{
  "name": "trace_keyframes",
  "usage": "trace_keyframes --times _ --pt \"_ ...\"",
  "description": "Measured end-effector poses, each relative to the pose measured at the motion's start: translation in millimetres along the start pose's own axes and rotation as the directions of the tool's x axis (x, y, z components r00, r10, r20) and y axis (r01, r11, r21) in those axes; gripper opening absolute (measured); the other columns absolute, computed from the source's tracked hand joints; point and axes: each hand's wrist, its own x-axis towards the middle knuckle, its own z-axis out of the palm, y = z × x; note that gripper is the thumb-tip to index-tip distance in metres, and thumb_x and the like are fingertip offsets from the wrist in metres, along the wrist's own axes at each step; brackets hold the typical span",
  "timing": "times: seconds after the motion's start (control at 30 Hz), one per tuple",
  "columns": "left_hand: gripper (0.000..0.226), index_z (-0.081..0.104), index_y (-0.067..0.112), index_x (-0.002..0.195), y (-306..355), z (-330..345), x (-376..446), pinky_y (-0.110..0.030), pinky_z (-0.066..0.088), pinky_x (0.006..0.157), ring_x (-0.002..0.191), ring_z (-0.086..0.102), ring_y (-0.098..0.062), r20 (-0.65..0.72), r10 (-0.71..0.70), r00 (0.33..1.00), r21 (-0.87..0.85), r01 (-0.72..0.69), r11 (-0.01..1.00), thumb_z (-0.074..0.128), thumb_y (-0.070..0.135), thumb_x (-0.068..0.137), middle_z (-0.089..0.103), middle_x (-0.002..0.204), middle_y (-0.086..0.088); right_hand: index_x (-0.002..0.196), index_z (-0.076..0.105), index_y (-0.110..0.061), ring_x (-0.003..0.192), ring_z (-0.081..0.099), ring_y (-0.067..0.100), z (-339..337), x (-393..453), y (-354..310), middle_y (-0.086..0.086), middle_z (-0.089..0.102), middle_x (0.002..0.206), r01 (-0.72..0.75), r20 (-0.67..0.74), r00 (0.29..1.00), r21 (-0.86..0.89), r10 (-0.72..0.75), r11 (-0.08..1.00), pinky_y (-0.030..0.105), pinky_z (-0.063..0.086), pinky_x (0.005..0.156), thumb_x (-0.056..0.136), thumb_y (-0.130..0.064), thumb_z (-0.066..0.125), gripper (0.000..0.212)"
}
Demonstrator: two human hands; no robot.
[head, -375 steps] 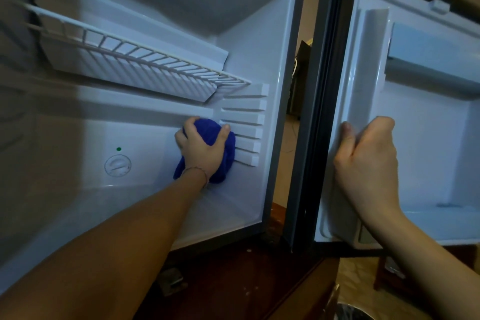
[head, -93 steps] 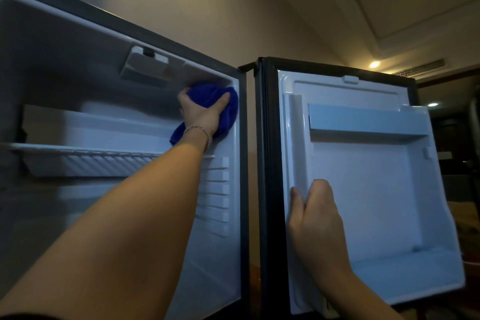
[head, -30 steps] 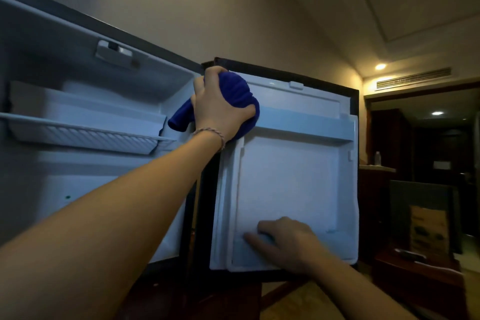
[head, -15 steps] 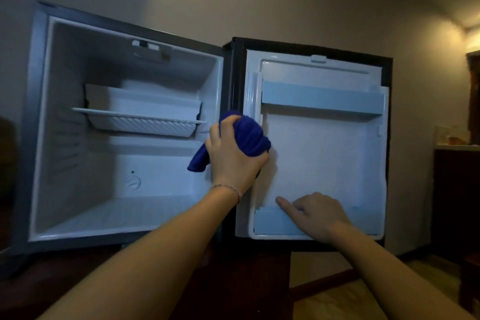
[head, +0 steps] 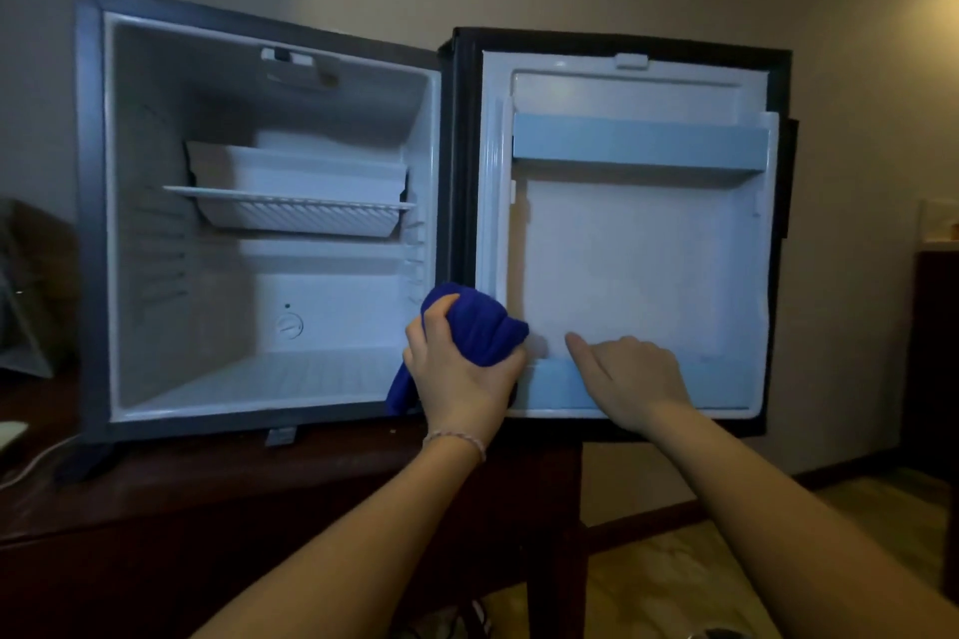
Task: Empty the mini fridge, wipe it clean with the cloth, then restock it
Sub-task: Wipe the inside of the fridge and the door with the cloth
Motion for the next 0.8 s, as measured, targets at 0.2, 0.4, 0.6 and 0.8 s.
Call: trace_keyframes --times 0.2,0.4,0.6,0.8 --pt "0.070 0.044 0.041 0.120 33 1 23 -0.039 0.039 0.101 0.116 0.042 -0.020 -0.051 -0.038 0.998 -0.062 0.035 0.997 0.085 0.041 0.064 0.042 0.123 0.006 0.084 0.070 -0.021 0.089 0.065 0.034 3 -7 -3 0.012 0.071 0.094 0.000 -0.064 0.998 0.018 0.002 1.000 0.038 0.049 0.078 0.105 -0.053 0.019 0.064" --pt "0.070 0.044 0.039 0.119 139 2 150 -0.038 0.043 0.103 0.115 0.050 -0.020 -0.073 0.180 0.981 -0.170 -0.190 0.967 0.086 0.045 0.062 0.045 0.120 0.005 0.056 0.040 -0.021 0.078 0.065 0.031 7 -9 3 0.004 0.063 0.073 0.039 -0.120 0.992 0.079 -0.029 0.996 0.038 0.051 0.073 0.105 -0.051 0.020 0.061" --pt "0.066 0.044 0.037 0.121 143 19 182 -0.043 0.049 0.098 0.113 0.052 -0.026 -0.103 0.297 0.949 -0.098 -0.307 0.947 0.079 0.041 0.065 0.045 0.124 0.001 0.059 0.036 -0.023 0.078 0.066 0.029 16 -1 11 0.004 0.068 0.078 0.060 -0.168 0.985 0.061 -0.049 0.996 0.038 0.052 0.069 0.105 -0.053 0.019 0.056" --pt "0.072 0.042 0.034 0.128 71 17 111 -0.037 0.046 0.099 0.116 0.051 -0.022 -0.060 0.372 0.926 -0.067 -0.376 0.924 0.082 0.041 0.068 0.046 0.127 0.000 0.055 0.041 -0.024 0.063 0.063 0.027 36 14 22 -0.002 0.054 0.058 0.029 -0.253 0.967 0.060 -0.013 0.998 0.033 0.037 0.052 0.100 -0.055 0.013 0.062"
